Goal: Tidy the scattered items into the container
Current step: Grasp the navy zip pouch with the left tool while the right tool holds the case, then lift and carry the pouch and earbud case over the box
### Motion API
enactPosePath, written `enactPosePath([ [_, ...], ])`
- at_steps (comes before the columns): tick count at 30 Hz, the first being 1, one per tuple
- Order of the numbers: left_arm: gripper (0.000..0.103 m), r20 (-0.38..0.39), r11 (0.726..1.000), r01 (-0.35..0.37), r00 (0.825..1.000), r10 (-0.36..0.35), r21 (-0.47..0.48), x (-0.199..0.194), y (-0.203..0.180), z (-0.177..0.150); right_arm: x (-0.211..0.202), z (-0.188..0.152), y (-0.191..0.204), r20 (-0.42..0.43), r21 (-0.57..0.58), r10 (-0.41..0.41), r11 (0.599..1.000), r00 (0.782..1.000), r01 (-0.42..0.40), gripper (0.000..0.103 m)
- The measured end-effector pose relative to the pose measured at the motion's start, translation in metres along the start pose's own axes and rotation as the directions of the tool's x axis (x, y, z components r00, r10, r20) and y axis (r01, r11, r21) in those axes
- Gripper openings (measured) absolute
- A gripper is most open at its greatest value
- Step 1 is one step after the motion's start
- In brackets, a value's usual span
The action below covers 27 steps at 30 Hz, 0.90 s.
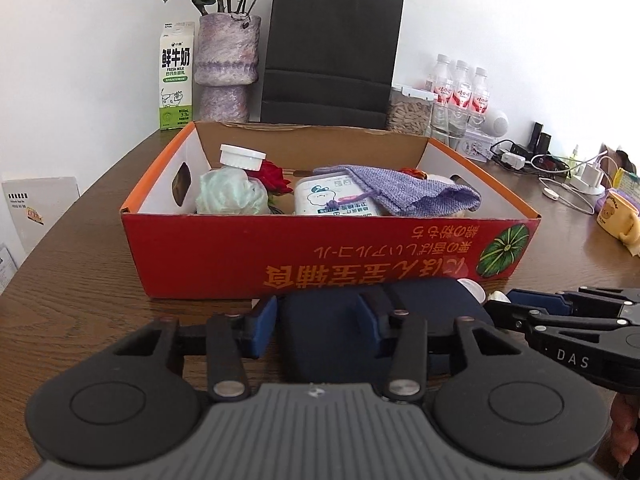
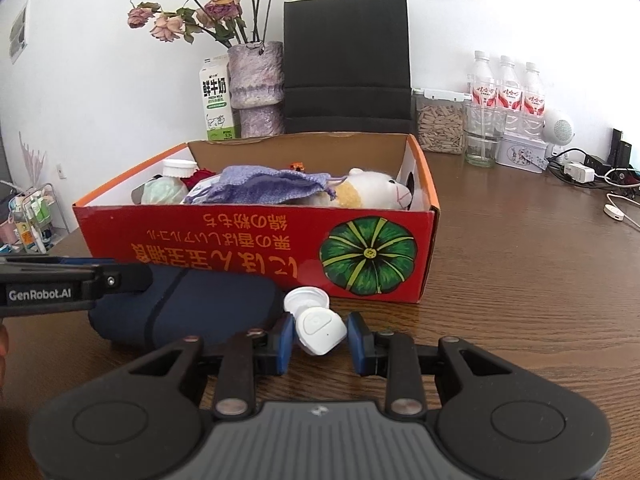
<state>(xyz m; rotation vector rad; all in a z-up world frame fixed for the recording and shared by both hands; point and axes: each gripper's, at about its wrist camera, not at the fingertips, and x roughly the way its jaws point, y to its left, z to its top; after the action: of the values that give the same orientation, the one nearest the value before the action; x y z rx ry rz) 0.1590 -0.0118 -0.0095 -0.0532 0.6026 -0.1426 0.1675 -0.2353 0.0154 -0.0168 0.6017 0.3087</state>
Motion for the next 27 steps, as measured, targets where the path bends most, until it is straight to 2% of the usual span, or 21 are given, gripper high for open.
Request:
enactPosePath([
  [9,0.04,-0.024,1.0,0.001,1.0,-0.001,0.004,-0.026,0.01,-0.012,0.003,0.001,0.011,-0.004,-0.023,0.03,0.999,1.0,-0.03,0.028],
  [19,0.039,-0.027,0.998,-0.041,0.999,0.04,-0.037,-0.057,0.035,-0.026,0.012,0.005,0.048,-0.007,-0.09,0.085,0.992,0.996,-0.085,0.028],
  [22,0.039,-0.01,0.999,-0.034,0.999,0.034,-0.038,-0.06,0.038,-0.025,0.011,0.005,0.049,0.002,-0.091,0.077,0.993,0.997,-0.077,0.028],
  [27,0.041,0.013,0.998,-0.065,0.998,0.065,-0.02,-0.052,0.038,-0.011,-0.012,0.002,0.045,0.036,-0.094,0.042,0.995,0.998,-0.038,0.028],
])
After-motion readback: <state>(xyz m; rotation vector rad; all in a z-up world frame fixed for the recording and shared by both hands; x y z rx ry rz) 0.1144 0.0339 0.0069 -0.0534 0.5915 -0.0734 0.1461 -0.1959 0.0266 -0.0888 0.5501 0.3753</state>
